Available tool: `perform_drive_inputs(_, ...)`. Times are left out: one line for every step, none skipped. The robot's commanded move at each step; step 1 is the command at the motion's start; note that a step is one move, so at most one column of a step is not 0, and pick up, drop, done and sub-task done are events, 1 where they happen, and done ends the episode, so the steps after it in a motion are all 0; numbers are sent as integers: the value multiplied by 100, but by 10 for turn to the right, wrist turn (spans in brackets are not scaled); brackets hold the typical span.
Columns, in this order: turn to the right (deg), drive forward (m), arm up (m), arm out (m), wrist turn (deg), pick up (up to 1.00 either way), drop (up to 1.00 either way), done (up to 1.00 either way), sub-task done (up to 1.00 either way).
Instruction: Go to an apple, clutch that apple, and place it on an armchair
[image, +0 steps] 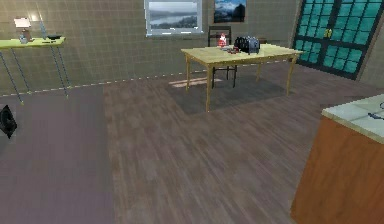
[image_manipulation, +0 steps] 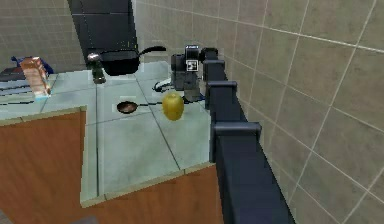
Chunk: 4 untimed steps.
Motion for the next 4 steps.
perform_drive_inputs(0, 0, -8, 0, 0, 0, 0, 0, 0)
perform_drive_inputs(0, 0, 0, 0, 0, 100, 0, 0, 0)
perform_drive_inputs(0, 0, 8, 0, 0, 0, 0, 0, 0)
perform_drive_inputs(0, 0, 0, 0, -450, 0, 0, 0, 0)
